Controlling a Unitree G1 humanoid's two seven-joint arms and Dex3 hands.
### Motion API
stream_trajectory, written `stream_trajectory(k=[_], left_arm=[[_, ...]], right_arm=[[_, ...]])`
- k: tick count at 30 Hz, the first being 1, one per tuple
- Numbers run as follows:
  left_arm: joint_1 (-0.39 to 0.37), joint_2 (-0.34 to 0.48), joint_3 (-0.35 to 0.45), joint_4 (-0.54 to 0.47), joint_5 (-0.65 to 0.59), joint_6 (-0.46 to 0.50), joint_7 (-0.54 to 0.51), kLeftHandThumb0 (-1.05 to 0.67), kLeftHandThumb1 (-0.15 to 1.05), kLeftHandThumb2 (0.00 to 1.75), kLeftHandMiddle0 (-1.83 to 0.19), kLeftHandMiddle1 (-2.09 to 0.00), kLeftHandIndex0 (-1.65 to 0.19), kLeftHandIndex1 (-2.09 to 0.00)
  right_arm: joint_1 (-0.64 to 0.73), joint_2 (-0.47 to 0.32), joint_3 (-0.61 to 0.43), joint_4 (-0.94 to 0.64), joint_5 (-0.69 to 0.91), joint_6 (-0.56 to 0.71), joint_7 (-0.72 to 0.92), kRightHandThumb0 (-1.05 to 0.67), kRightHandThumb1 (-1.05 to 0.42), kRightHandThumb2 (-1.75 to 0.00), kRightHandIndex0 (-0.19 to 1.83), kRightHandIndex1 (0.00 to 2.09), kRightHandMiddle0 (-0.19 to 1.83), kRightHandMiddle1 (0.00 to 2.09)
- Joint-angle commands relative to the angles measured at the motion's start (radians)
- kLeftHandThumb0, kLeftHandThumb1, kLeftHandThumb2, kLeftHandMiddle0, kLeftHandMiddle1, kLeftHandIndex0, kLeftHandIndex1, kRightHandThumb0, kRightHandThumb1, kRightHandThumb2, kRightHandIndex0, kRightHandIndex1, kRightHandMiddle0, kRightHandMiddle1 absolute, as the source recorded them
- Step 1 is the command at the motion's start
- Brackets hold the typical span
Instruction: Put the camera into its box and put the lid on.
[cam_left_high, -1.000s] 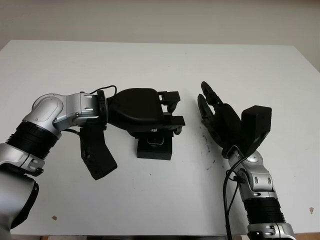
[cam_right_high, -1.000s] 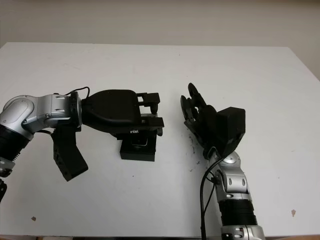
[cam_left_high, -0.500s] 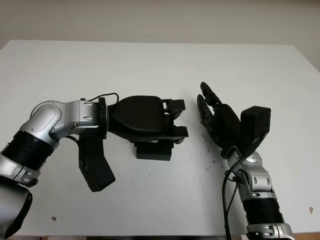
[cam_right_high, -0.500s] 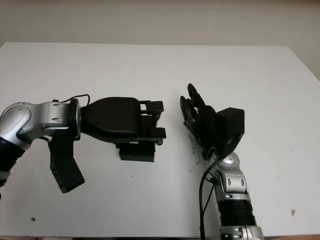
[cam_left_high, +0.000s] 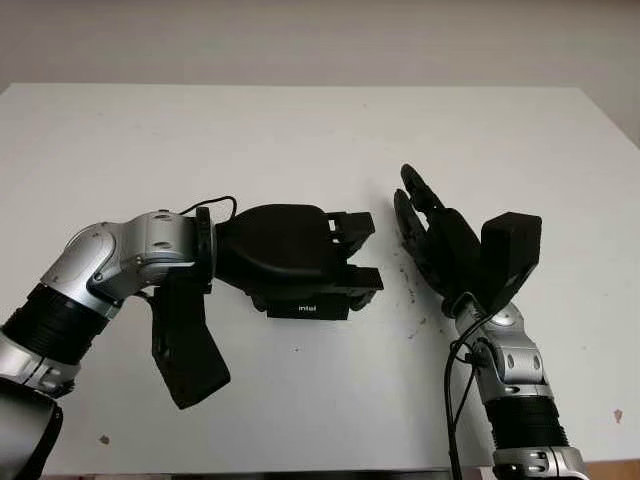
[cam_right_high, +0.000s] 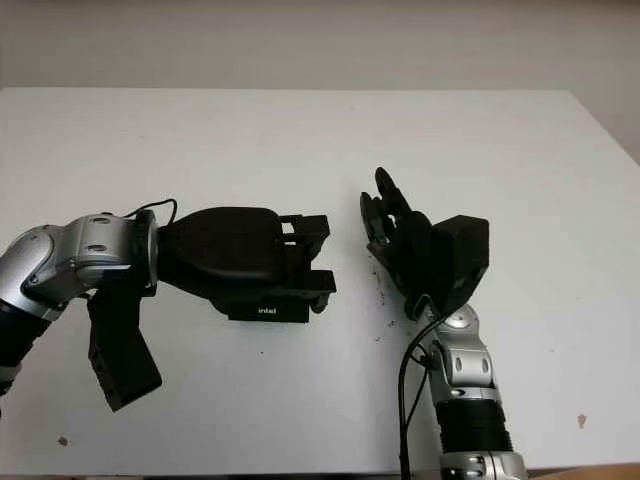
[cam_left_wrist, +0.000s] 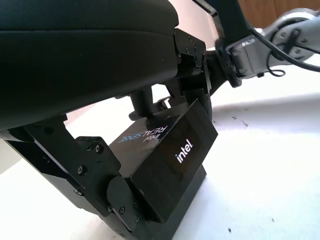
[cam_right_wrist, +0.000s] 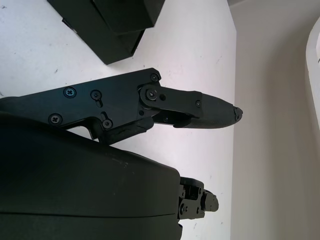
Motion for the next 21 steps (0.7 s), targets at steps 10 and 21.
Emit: stream_trajectory(k=[10,21], left_arm=[[0.036,0.019,0.013,-0.053,0.210,0.053,0.037,-0.49,0.92,0.04,0.07,-0.08,0.04,-0.07],[0.008,0.031,0.007,-0.009,0.387,0.095,0.168,-0.56,1.03,0.09,0.09,-0.06,0.05,-0.05]], right_arm=[[0.009,0.003,0.002,-0.034,0.002,0.004,-0.003,-0.68,-1.05,-0.48,-0.07,0.06,-0.03,0.05],[0.011,0.003,0.001,-0.038,0.004,0.012,-0.003,-0.67,-1.05,-0.49,-0.06,0.06,-0.03,0.06]])
